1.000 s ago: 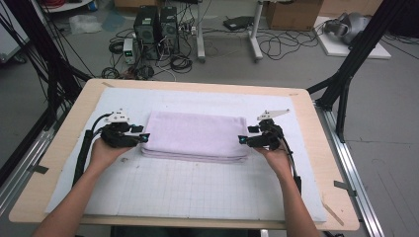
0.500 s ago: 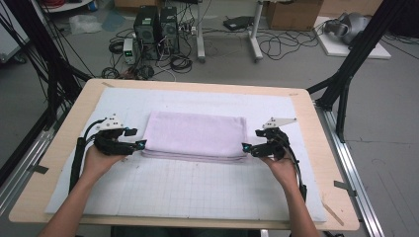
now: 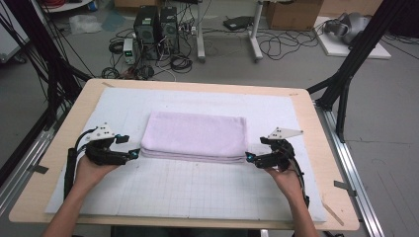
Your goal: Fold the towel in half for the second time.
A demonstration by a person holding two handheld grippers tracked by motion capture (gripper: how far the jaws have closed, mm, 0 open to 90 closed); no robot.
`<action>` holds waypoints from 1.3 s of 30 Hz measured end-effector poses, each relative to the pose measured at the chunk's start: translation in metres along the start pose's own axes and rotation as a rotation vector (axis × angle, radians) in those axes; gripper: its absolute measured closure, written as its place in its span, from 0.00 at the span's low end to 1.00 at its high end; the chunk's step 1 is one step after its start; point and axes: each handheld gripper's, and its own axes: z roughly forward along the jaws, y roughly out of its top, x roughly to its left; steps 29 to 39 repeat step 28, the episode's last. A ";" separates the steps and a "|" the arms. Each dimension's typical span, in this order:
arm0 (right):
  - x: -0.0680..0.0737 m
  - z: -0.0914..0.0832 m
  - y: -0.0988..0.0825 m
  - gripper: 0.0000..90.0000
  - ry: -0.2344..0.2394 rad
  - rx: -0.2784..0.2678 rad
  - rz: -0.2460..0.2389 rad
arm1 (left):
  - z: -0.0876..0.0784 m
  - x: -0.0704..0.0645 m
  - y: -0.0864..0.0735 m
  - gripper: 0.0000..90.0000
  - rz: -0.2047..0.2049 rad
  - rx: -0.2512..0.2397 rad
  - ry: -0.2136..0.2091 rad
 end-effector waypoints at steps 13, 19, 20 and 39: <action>0.010 -0.014 -0.014 0.13 -0.008 -0.017 0.004 | -0.010 -0.011 -0.006 0.30 0.016 -0.006 0.009; 0.014 -0.019 -0.020 0.13 -0.012 -0.019 0.005 | -0.014 -0.013 -0.012 0.30 0.020 0.001 0.013; 0.015 -0.020 -0.021 0.13 -0.010 -0.020 0.008 | -0.014 -0.013 -0.013 0.30 0.020 0.002 0.015; 0.020 -0.022 -0.026 0.13 -0.006 -0.021 -0.001 | -0.016 -0.015 -0.016 0.31 0.011 -0.007 0.012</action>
